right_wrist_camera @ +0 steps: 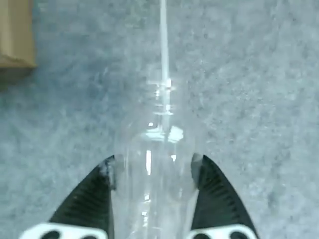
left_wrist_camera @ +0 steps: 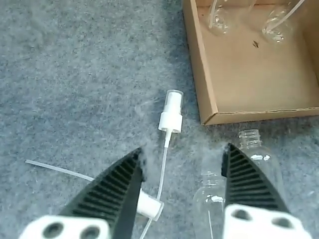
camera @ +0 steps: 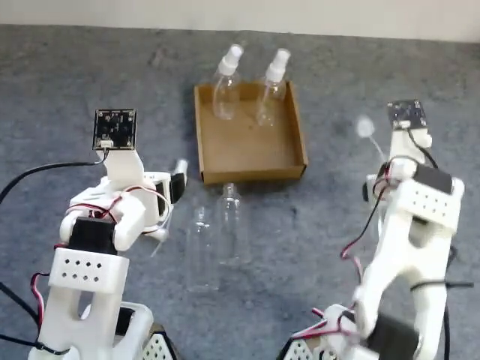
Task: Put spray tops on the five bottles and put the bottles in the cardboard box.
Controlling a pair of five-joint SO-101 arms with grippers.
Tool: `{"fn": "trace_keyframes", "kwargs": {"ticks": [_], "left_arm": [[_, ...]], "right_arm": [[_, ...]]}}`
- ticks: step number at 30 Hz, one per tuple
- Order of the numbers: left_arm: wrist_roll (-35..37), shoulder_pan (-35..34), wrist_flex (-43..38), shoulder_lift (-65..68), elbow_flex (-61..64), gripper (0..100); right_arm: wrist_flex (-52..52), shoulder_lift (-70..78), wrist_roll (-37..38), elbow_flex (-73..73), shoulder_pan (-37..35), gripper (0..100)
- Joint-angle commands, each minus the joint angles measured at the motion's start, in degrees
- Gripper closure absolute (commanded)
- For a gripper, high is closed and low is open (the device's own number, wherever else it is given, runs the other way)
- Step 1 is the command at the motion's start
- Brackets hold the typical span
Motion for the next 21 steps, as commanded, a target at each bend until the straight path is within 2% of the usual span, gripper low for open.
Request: {"fn": "trace_keyframes", "kwargs": {"ticks": [1,4,9,13,16,21], "left_arm": [[-0.5,-0.3,-1.4,0.0,-0.4,78],[-0.5,-0.3,-1.4,0.0,-0.4,78],[-0.9,-0.5,-1.4,0.0,-0.5,78],[-4.8,-0.3,-1.4,0.0,-0.7,78],[-9.1,1.8,-1.4,0.1,-2.8,78],[-15.9,9.3,-1.1,6.1,-11.6,78]], "right_arm": [[-0.8,-10.2,1.7,4.0,-0.4,99.5],[-0.8,-17.0,1.9,8.0,-0.6,99.5],[-0.6,-28.8,1.5,11.6,-5.6,99.5],[-0.3,-34.9,1.3,12.4,-7.6,99.5],[-0.3,-35.2,-0.2,12.3,-3.4,99.5],[-1.2,-29.6,2.2,11.8,10.2,99.5]]}}
